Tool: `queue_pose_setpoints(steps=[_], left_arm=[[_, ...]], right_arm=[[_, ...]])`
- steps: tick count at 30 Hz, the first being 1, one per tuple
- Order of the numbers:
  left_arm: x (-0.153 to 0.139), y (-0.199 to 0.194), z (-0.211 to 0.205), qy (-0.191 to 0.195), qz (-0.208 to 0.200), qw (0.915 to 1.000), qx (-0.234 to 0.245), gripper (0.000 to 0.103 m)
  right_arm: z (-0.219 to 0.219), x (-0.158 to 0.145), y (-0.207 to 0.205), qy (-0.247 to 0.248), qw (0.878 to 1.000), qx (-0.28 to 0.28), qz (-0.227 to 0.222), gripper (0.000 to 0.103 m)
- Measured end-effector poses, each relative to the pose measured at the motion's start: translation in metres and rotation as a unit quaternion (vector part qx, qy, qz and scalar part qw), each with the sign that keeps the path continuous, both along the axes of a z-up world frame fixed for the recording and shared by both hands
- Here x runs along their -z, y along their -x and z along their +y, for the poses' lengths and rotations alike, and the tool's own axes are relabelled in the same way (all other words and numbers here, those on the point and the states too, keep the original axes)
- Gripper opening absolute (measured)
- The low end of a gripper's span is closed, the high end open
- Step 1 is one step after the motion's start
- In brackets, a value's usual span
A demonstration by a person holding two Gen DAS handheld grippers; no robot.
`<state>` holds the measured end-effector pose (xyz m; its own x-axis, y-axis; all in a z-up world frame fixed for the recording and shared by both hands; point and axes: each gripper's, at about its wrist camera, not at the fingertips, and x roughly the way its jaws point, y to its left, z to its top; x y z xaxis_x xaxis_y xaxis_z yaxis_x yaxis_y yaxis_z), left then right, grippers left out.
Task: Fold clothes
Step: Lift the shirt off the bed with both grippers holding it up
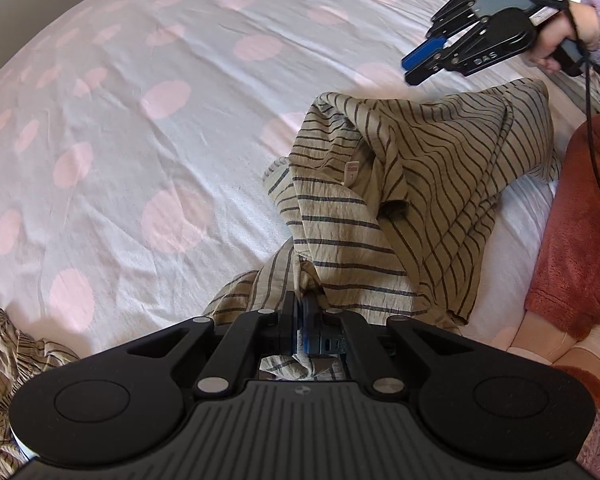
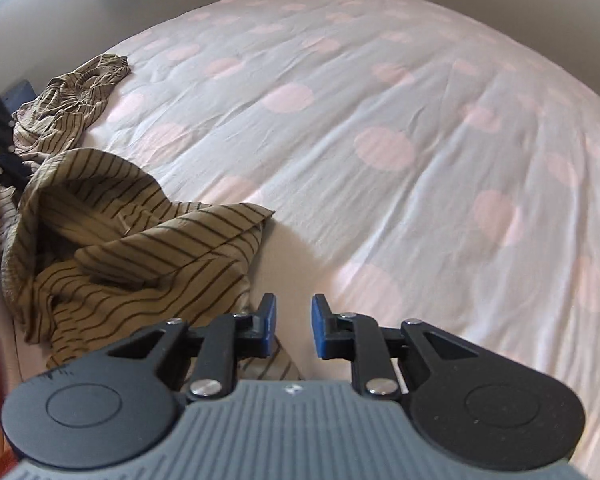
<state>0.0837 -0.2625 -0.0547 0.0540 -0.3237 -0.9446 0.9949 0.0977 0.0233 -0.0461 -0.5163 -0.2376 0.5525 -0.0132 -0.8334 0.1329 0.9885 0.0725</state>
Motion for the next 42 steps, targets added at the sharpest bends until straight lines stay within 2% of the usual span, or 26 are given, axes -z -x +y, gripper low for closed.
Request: queue_pose_setpoints(steps=[4, 7, 9, 12, 17, 19, 24, 25, 27, 28, 32, 36, 39, 42], left_arm=[[0.005, -0.006, 0.000, -0.005, 0.009, 0.9999, -0.011, 0.001], [0.009, -0.010, 0.000, -0.009, 0.016, 0.9997, -0.019, 0.001], [0.011, -0.013, 0.000, -0.011, 0.020, 0.9995, -0.024, 0.001], [0.015, -0.015, 0.000, -0.014, 0.023, 0.9992, -0.029, 0.001], [0.020, -0.017, 0.000, -0.019, 0.027, 0.9988, -0.035, 0.001], [0.021, -0.017, 0.000, -0.019, 0.027, 0.9988, -0.036, 0.001], [0.023, -0.019, 0.002, -0.019, 0.026, 0.9983, -0.049, 0.001], [0.023, -0.020, 0.003, -0.018, 0.024, 0.9982, -0.053, 0.001], [0.020, -0.020, 0.004, -0.014, 0.017, 0.9979, -0.061, 0.001], [0.017, -0.019, 0.004, -0.010, 0.011, 0.9977, -0.065, 0.001], [-0.003, -0.015, 0.009, 0.016, -0.016, 0.9962, -0.084, 0.000], [-0.046, -0.010, 0.016, 0.066, -0.051, 0.9909, -0.106, 0.000], [-0.091, -0.004, 0.018, 0.112, -0.088, 0.9832, -0.115, 0.000], [-0.145, 0.008, 0.022, 0.161, -0.143, 0.9693, -0.119, 0.000]], right_arm=[[0.012, 0.019, -0.018, -0.018, 0.999, -0.034, -0.003, 0.024], [0.034, 0.024, -0.019, -0.015, 0.997, -0.075, -0.002, 0.025], [0.044, 0.028, -0.016, 0.001, 0.996, -0.094, 0.001, 0.030], [0.046, 0.031, -0.011, 0.021, 0.995, -0.096, 0.003, 0.032], [0.036, 0.034, -0.012, 0.021, 0.995, -0.095, 0.003, 0.032], [0.034, 0.035, -0.013, 0.013, 0.994, -0.106, 0.006, 0.031], [0.040, 0.049, -0.012, 0.036, 0.990, -0.136, 0.014, 0.031], [0.040, 0.049, -0.011, 0.035, 0.990, -0.134, 0.013, 0.027], [0.045, 0.047, -0.010, 0.036, 0.990, -0.137, 0.017, 0.003], [0.049, 0.046, -0.009, 0.043, 0.989, -0.139, 0.019, 0.001], [0.062, 0.023, 0.005, 0.095, 0.989, -0.109, -0.013, 0.001], [0.069, -0.030, 0.025, 0.169, 0.981, -0.065, -0.068, 0.001], [0.081, -0.076, 0.034, 0.238, 0.964, -0.049, -0.105, 0.001], [0.101, -0.127, 0.045, 0.323, 0.934, -0.038, -0.146, 0.001]])
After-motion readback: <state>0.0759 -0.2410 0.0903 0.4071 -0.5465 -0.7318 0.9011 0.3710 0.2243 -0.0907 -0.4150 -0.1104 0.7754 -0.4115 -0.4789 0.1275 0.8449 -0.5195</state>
